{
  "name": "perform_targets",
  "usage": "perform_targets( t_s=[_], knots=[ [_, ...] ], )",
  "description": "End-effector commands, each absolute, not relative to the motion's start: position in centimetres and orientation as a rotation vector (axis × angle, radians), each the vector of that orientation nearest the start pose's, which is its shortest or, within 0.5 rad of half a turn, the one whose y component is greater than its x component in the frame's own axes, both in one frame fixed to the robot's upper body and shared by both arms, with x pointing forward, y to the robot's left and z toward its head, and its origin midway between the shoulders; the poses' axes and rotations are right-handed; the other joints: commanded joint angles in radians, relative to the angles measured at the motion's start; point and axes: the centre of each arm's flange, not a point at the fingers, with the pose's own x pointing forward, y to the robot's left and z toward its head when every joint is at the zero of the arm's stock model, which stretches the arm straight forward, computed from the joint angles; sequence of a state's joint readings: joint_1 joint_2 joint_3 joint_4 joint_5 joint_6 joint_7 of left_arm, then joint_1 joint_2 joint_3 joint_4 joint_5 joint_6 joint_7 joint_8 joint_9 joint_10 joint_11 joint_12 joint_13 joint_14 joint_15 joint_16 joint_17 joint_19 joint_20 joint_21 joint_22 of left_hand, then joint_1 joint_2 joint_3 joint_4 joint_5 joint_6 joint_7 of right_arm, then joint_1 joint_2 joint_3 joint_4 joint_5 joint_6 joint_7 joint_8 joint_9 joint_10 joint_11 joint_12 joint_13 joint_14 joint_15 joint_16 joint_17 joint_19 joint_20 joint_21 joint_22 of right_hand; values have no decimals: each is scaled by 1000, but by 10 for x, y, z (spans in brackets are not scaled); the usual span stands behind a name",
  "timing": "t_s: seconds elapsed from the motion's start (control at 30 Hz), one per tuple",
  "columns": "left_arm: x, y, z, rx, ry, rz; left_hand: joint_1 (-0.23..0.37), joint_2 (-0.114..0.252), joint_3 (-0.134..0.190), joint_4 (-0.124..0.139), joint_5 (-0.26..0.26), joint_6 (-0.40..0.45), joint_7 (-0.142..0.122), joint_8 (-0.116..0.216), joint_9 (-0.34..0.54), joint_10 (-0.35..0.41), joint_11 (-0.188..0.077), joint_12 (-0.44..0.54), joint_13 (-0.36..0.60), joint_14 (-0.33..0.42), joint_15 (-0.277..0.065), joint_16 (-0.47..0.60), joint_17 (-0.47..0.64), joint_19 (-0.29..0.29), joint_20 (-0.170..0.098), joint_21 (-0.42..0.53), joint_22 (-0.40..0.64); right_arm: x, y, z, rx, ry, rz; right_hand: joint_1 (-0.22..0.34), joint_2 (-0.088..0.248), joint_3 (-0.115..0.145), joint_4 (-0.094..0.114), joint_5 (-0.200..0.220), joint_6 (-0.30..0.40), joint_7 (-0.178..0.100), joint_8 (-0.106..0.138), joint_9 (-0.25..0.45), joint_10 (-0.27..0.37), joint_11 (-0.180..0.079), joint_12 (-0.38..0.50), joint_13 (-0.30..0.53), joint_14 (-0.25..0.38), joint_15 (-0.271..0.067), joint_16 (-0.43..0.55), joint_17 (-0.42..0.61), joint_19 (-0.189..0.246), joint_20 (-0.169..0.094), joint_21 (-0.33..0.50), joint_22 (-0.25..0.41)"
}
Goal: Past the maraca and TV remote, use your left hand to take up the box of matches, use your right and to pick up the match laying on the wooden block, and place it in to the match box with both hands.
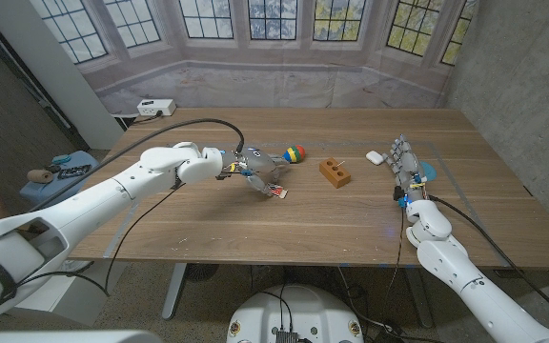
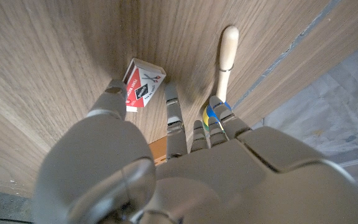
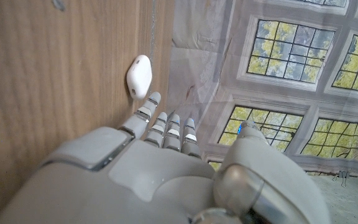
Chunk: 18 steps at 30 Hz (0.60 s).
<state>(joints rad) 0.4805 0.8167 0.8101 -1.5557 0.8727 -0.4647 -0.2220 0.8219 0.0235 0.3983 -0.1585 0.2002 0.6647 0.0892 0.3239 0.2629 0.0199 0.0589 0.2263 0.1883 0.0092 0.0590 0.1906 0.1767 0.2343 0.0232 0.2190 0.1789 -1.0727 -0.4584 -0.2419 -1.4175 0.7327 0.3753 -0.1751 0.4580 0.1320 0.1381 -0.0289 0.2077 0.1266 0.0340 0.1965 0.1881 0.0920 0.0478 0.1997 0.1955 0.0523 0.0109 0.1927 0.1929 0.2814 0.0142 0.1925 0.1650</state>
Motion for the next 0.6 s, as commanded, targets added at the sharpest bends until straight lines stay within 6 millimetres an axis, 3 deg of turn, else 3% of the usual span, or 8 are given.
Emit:
perform_targets(
  t_s=[0.03, 0.6],
  knots=[
    [603, 159, -2, 2067, -855, -531, 13, 1, -3, -2, 7, 7, -2, 4, 5, 4, 2, 5, 2, 11, 1, 2, 3, 14, 0, 3, 5, 614, -334, -102, 316, -587, -42, -8, 1, 3, -8, -2, 9, 0, 0, 2, 2, -3, -2, 1, 6, -3, 7, 3, 9, 0, -1, 5],
    [592, 161, -12, 2076, -846, -496, 26, -9, -9, -6, 6, -7, -9, 10, 23, 7, 2, 0, 3, 16, 3, 1, 3, 15, -2, 1, 6, 612, -336, -107, 329, -596, -35, -10, 2, 5, -10, -2, 9, -1, 0, 2, 3, 0, -2, 1, 6, -3, 6, 3, 9, -1, -1, 5]
  ],
)
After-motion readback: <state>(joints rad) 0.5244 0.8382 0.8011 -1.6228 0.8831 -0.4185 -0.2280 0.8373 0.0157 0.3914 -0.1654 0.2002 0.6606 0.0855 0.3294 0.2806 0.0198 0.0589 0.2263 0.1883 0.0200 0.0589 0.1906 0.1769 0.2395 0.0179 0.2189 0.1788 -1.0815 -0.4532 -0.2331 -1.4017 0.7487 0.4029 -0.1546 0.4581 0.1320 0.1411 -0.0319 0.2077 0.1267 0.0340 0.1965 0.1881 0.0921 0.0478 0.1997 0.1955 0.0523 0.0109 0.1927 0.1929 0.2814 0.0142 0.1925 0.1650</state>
